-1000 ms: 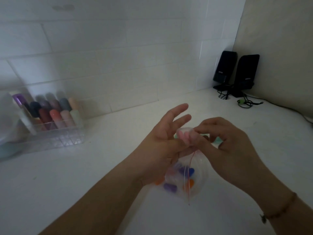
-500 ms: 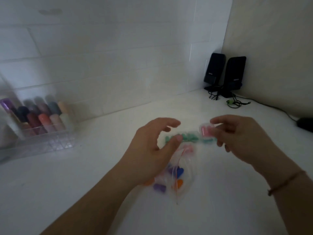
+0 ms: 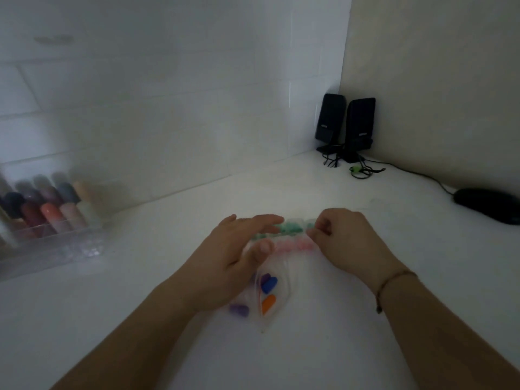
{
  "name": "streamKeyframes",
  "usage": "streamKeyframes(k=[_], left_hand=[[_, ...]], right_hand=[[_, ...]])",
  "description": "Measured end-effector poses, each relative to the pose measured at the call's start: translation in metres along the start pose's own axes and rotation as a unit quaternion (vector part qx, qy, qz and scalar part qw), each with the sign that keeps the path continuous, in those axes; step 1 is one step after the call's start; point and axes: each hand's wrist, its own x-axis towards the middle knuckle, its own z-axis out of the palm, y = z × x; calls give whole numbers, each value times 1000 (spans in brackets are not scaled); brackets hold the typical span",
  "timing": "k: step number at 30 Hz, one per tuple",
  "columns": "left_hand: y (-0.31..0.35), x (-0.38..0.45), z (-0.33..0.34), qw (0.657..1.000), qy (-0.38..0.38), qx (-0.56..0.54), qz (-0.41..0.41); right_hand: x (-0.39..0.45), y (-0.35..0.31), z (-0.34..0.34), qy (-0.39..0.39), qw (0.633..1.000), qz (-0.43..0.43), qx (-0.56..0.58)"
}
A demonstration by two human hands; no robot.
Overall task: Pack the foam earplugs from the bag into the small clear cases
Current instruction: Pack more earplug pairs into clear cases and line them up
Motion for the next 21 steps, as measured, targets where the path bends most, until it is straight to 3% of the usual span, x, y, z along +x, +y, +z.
streamKeyframes(k=[3,7,12,17,21], left_hand=[[13,6,-2,999,28,34,-13],[55,31,3,985,-44,164,35],[85,87,42,962,-138,227,59],[98,113,78,947,-242,192,88],[104,111,97,949,-232,194,91]], right_hand=[[2,7,-36,103,993,50,27],[2,34,-80,229,954,114,158],[6,70,-85,266,907,196,262],[11,86,-81,283,880,228,307],[13,87,-81,299,876,223,304]])
